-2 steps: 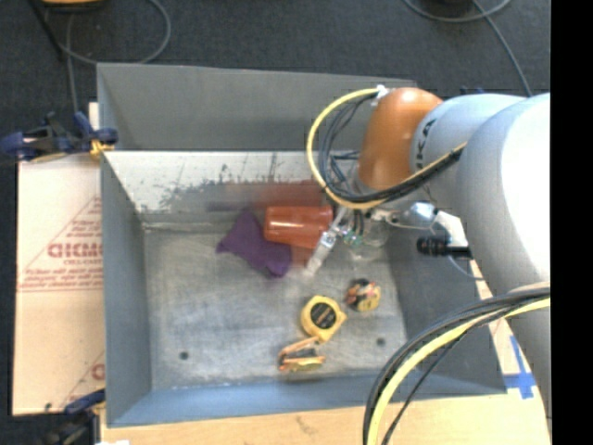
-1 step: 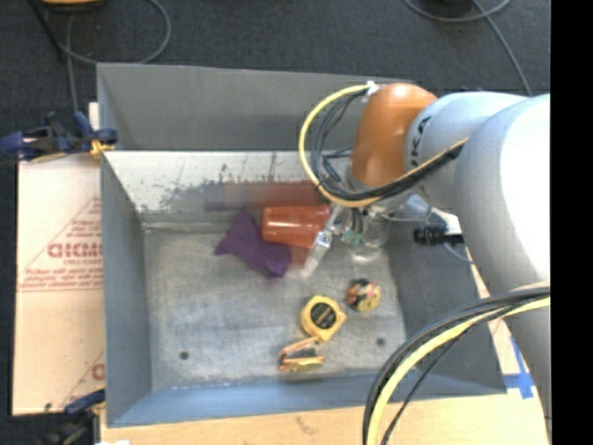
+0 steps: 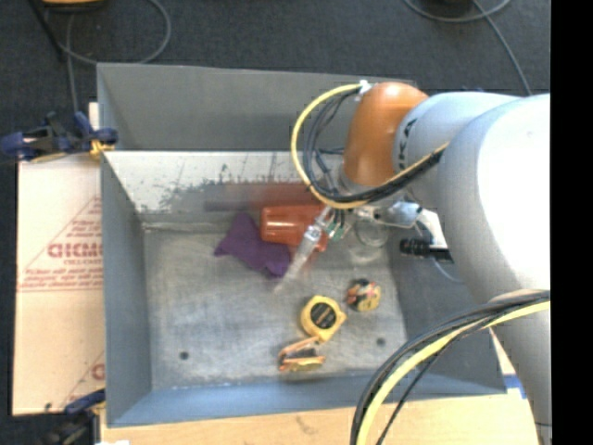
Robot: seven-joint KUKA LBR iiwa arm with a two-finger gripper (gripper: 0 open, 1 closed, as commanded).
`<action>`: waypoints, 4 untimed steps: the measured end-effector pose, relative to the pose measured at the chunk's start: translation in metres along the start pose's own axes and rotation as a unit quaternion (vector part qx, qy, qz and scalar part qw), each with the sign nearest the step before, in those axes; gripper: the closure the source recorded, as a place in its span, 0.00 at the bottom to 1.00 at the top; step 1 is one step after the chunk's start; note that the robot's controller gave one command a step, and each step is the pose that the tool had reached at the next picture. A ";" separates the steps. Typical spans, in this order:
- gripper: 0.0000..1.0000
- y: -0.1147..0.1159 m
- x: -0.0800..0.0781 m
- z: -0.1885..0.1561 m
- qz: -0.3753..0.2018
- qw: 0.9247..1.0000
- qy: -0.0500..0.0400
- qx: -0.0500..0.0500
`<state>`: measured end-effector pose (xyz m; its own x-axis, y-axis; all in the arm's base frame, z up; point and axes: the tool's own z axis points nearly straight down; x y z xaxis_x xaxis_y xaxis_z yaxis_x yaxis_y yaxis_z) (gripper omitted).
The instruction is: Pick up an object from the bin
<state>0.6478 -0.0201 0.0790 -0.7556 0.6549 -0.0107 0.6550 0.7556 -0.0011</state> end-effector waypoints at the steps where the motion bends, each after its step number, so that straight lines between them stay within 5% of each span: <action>1: 0.00 0.033 0.024 -0.012 -0.021 1.000 0.002 -0.001; 2: 0.00 0.036 0.024 -0.006 -0.005 1.000 0.005 -0.002; 4: 0.00 0.034 0.025 -0.107 -0.010 1.000 0.001 -0.003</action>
Offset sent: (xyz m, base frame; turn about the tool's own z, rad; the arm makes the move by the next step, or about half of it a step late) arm 0.0070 0.0072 -0.0090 0.1151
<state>0.6507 0.0226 0.1857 -0.7685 0.6398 -0.0081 0.6397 0.7686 0.0051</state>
